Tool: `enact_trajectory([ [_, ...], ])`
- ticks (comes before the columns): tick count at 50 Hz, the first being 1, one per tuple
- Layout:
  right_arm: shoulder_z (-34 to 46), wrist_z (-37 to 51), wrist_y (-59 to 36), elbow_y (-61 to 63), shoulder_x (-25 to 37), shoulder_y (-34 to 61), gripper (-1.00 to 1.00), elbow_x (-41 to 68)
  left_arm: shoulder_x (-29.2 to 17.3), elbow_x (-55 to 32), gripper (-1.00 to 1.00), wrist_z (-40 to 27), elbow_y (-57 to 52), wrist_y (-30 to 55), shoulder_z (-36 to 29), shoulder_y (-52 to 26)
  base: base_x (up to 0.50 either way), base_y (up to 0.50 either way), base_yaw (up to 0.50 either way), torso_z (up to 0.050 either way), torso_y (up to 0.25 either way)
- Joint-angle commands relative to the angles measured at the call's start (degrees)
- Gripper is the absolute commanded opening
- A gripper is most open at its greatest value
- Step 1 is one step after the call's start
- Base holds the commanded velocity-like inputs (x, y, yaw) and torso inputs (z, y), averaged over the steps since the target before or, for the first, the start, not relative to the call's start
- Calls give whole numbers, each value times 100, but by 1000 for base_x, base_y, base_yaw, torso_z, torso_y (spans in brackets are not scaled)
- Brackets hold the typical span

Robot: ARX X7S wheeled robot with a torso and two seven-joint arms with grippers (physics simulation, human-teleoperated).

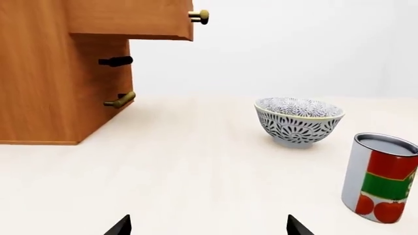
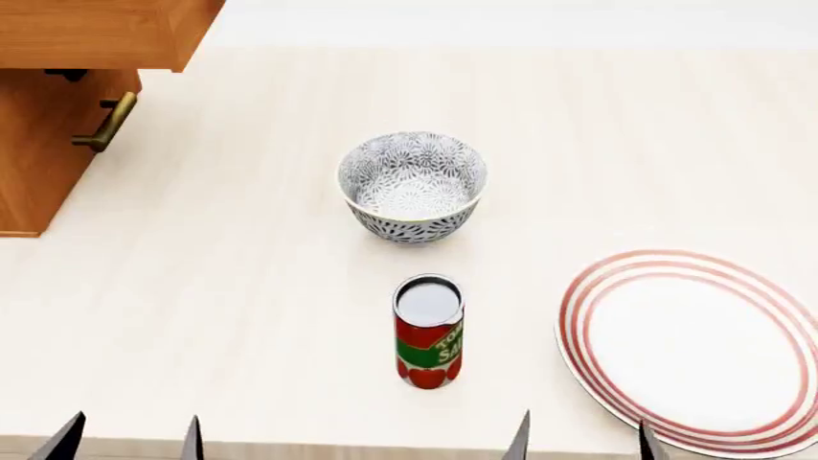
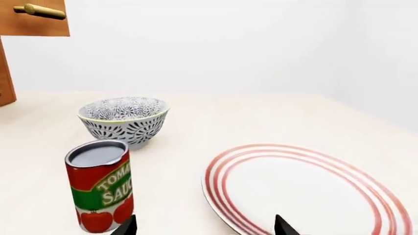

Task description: Put the bowl on the plate.

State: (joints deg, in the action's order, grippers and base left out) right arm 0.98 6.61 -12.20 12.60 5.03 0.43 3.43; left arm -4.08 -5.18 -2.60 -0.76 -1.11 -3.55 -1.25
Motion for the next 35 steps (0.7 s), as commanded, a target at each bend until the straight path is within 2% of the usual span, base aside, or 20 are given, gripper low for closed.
enact_trajectory([
  [1,-31,249,-598,433,164,210,100,6,-107,-116,100,-135,-193,83,-28,-111,0,0,0,0,0],
  [11,-30,489,-1116,787,236,387,100,-84,-206,-137,100,-228,-336,119,-95,-243,0,0,0,0,0],
  [35,-54,384,-1354,1099,539,512,100,123,-335,-251,100,-369,-355,123,-224,-304,36,0,0,0,0],
])
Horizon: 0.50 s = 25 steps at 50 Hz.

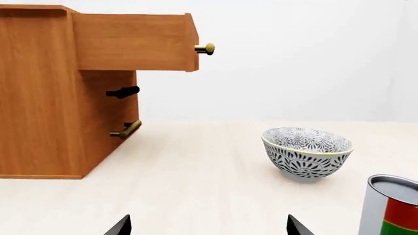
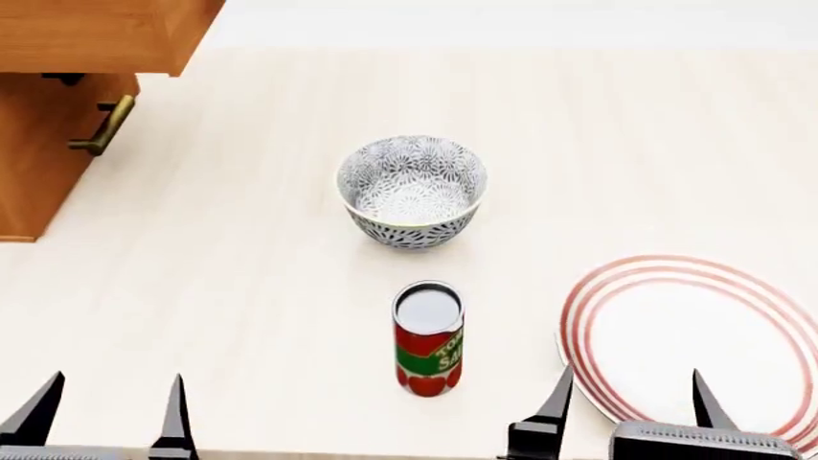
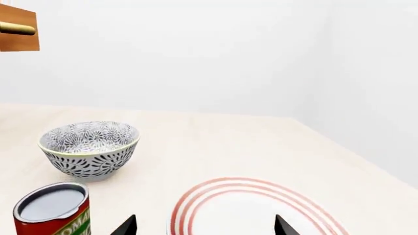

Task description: Put the bowl on the plate.

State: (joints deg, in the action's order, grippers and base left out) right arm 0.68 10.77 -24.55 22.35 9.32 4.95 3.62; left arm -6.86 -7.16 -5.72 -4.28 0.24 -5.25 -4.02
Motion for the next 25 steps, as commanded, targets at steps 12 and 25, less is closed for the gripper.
enact_trajectory([
  [12,-42,-50,-91,117,160,52,100,237,-132,-120,100,-75,-71,7,-124,-13,187,0,0,0,0],
  [25,-90,8,-124,156,226,46,100,336,-169,-172,100,-138,-25,-53,-163,-19,236,0,0,0,0],
])
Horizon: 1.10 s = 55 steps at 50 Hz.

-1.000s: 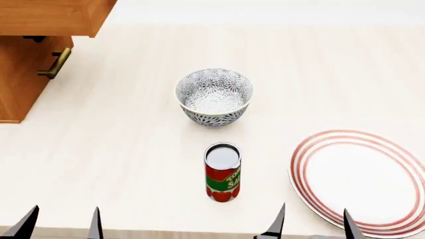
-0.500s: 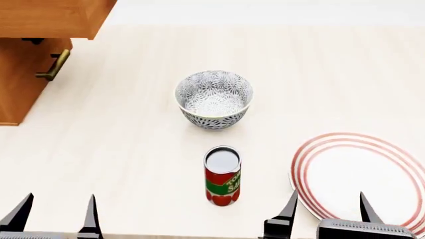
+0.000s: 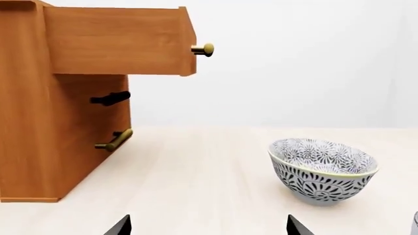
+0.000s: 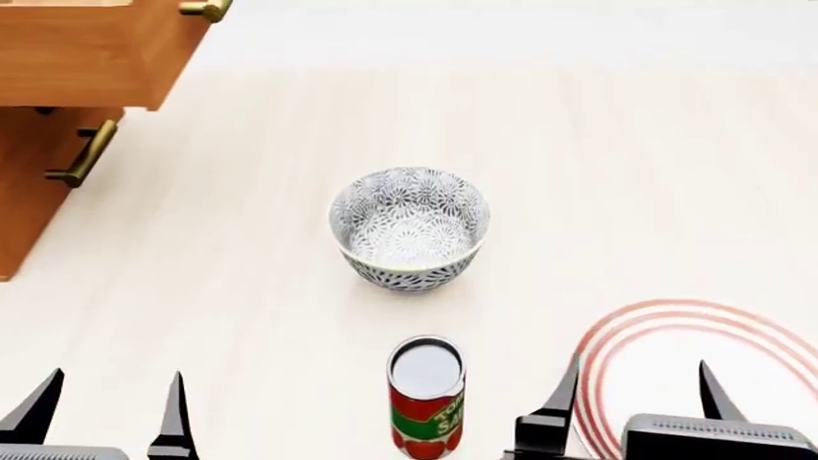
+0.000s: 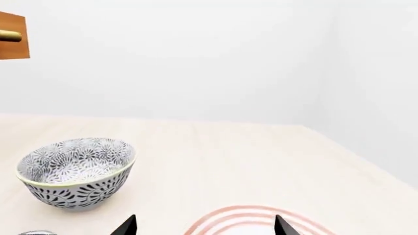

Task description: Put the bowl on the plate.

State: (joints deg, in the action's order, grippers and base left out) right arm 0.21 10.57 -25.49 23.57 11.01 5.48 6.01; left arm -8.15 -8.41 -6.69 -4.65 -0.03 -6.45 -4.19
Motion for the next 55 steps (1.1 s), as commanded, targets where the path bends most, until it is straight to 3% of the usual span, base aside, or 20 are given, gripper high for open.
enact_trajectory([
  [1,-51,27,-37,38,60,-9,100,114,-43,-50,100,-45,14,-28,-46,-2,234,0,0,0,0],
  [55,-43,149,-222,90,143,-23,100,428,-219,-228,100,-262,-40,-102,-201,41,226,0,0,0,0],
])
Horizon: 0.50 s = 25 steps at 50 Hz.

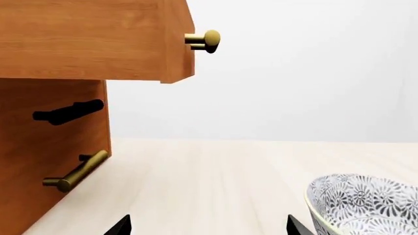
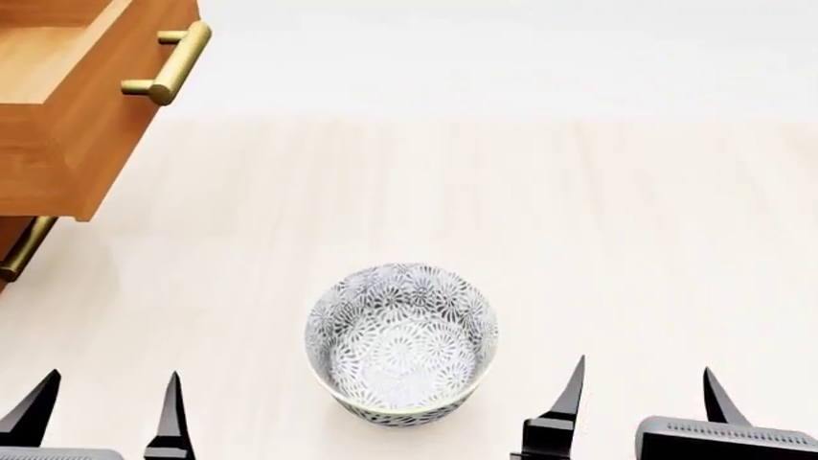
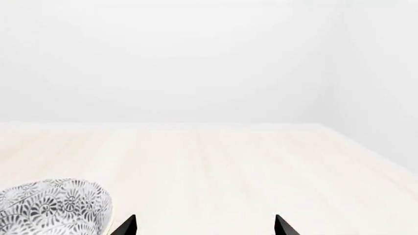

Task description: Put the bowl on the plate.

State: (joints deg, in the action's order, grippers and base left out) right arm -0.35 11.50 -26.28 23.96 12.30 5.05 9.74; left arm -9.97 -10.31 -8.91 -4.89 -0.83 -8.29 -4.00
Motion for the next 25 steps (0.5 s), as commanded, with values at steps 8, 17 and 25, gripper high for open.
enact_trajectory([
  [8,-64,92,-480,164,-2,93,100,248,-67,-71,100,-65,-46,-5,-36,39,16,0,0,0,0],
  [17,-56,177,-1421,639,110,419,100,510,-104,-101,100,-116,-89,12,-32,56,0,0,0,0,0],
  [25,172,97,-2375,976,235,1014,100,790,-130,-110,100,-183,-23,-27,7,31,0,0,0,0,0],
])
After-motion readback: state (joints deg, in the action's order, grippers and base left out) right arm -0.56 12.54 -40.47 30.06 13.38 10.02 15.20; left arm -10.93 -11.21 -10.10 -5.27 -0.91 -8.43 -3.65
